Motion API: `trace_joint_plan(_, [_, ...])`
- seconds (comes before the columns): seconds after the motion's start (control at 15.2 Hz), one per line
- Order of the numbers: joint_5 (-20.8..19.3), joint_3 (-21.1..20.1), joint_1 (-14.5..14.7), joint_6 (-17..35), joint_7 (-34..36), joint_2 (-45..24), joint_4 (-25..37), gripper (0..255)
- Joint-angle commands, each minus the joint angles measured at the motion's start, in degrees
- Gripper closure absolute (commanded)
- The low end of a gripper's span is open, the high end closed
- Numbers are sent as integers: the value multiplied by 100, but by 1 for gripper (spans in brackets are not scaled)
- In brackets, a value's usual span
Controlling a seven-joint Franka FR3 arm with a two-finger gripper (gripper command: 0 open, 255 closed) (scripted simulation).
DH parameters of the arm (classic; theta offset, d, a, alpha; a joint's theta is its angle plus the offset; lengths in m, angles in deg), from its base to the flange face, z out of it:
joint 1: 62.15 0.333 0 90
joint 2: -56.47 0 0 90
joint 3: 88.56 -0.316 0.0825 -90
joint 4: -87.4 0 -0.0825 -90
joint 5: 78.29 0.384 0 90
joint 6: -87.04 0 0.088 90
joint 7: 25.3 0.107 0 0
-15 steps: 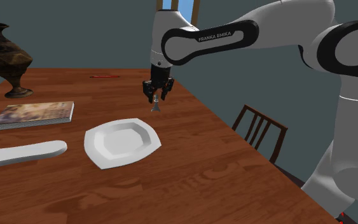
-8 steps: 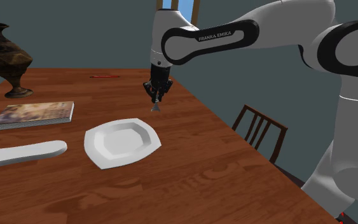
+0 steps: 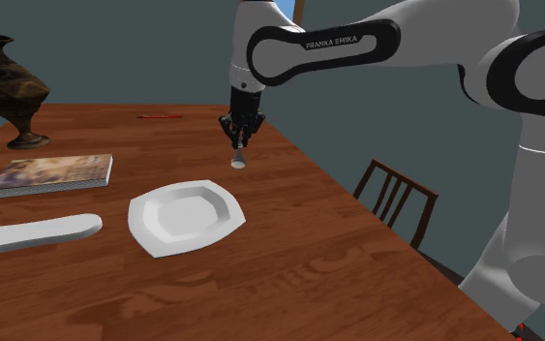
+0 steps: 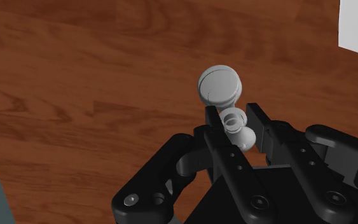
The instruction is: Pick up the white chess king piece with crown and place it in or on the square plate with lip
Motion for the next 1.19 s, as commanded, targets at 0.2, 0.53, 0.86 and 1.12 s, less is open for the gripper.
trace_joint_plan(0.2, [12,-12,31,-394,-36,-19,412,255])
trace_joint_plan(0.53, [17,-21,63,-790,-73,-48,839,255])
trace_joint_plan(0.86, [-41,-130,331,-1027,269,-20,1008,255])
trace_joint_plan(1.12, [-136,-270,692,-1169,749,-40,1109,255])
